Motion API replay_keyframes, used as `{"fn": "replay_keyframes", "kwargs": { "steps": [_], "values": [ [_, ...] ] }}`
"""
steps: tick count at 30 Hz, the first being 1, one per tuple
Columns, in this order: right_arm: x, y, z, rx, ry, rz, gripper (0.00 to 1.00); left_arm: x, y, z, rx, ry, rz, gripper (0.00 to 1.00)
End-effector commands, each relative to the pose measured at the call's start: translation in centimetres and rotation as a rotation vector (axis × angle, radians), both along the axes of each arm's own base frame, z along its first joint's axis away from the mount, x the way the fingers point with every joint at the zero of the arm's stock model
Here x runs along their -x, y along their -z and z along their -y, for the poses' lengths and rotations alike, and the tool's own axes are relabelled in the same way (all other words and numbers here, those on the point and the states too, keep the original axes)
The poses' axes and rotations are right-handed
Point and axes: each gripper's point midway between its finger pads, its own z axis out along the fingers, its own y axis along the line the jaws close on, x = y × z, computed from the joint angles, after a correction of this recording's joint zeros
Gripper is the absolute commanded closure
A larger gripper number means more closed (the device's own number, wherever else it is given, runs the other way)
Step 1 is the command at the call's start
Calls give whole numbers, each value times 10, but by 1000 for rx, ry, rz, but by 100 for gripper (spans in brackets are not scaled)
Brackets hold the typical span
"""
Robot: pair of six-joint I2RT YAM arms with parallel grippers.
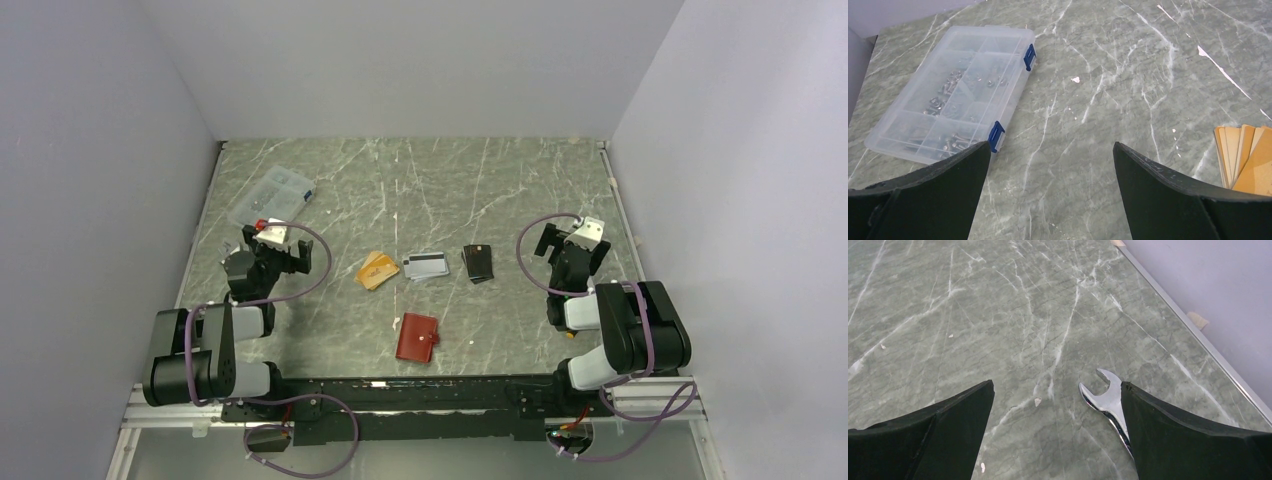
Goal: Put the credit cards into the card holder
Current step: Reset both arms
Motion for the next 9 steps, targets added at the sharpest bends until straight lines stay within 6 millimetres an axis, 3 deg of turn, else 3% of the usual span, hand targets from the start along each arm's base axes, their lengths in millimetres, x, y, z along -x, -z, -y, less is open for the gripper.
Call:
{"fn": "replay_keyframes", "kwargs": {
  "steps": [1,9],
  "values": [
    [-8,-17,1,-6,4,61,0,-5,-18,2,5,16,69,1],
    [-8,-17,1,-6,4,61,0,-5,-18,2,2,16,63,1]
  ]
}}
